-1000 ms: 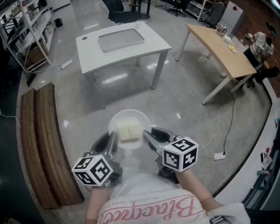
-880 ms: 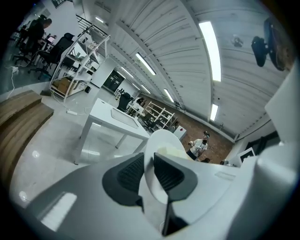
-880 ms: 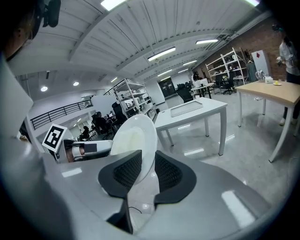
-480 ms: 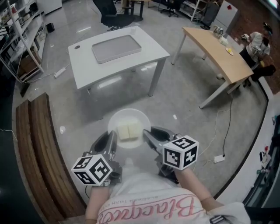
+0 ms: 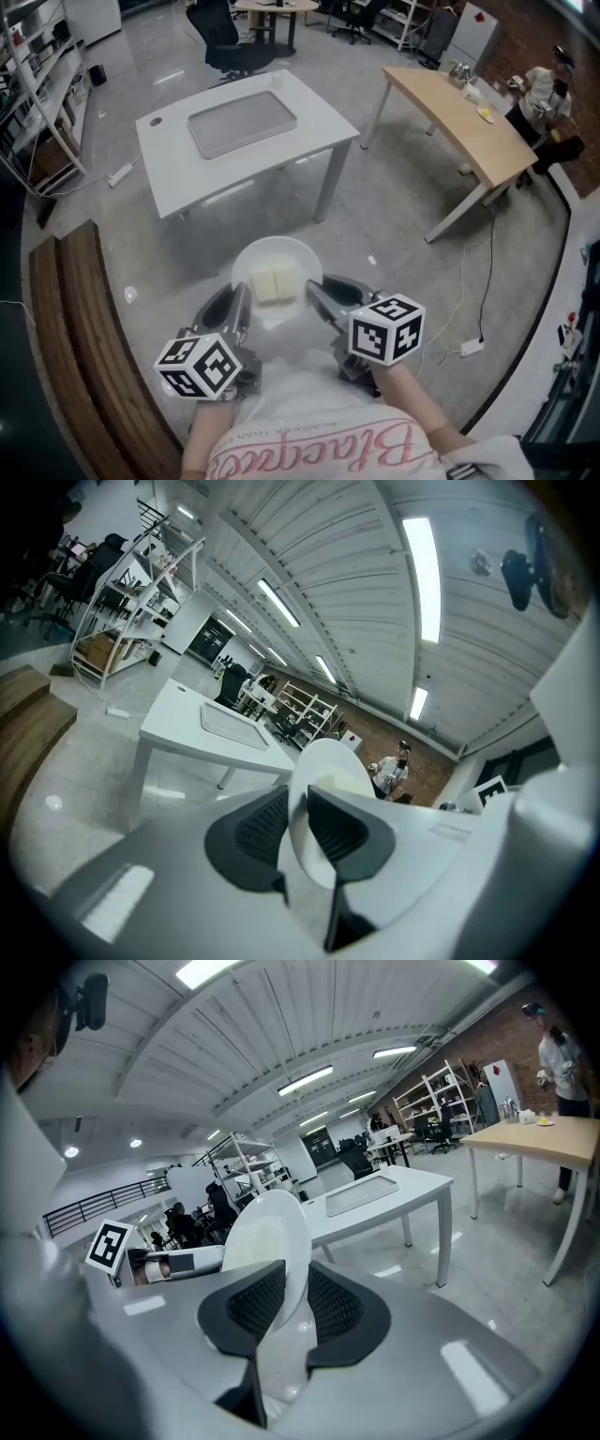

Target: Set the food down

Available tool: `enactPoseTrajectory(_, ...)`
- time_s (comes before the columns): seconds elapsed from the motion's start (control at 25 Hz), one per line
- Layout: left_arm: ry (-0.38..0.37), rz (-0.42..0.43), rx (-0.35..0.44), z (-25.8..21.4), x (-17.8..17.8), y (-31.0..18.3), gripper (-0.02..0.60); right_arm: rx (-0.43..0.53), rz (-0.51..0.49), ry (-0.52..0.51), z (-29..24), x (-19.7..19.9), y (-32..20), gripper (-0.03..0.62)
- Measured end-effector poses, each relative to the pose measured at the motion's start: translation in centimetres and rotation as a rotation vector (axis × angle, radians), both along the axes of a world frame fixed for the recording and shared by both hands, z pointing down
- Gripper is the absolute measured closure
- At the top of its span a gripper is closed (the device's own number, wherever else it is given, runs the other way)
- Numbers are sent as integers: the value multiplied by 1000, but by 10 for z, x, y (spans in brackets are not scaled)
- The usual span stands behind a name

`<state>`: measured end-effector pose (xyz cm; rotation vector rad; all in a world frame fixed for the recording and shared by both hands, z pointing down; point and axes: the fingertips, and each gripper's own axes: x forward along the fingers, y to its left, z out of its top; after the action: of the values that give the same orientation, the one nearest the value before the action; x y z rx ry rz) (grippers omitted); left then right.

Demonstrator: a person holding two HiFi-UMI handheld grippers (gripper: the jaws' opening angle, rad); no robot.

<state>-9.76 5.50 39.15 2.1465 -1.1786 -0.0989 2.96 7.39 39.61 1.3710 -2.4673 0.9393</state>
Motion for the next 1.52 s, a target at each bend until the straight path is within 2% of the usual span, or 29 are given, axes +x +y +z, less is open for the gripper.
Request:
enactPoseTrajectory(0.2, -18, -6, 16, -2, -2, -11, 517, 4, 12, -24, 1, -1, -13, 516)
enactPoseTrajectory(0.68, -55, -24, -10, 5, -3, -51, 517, -27, -1, -33, 10, -2, -53, 513)
enactPoseTrajectory(1.52, -69, -116, -48, 8, 7, -199, 514, -54, -96, -18, 11, 8, -213, 514)
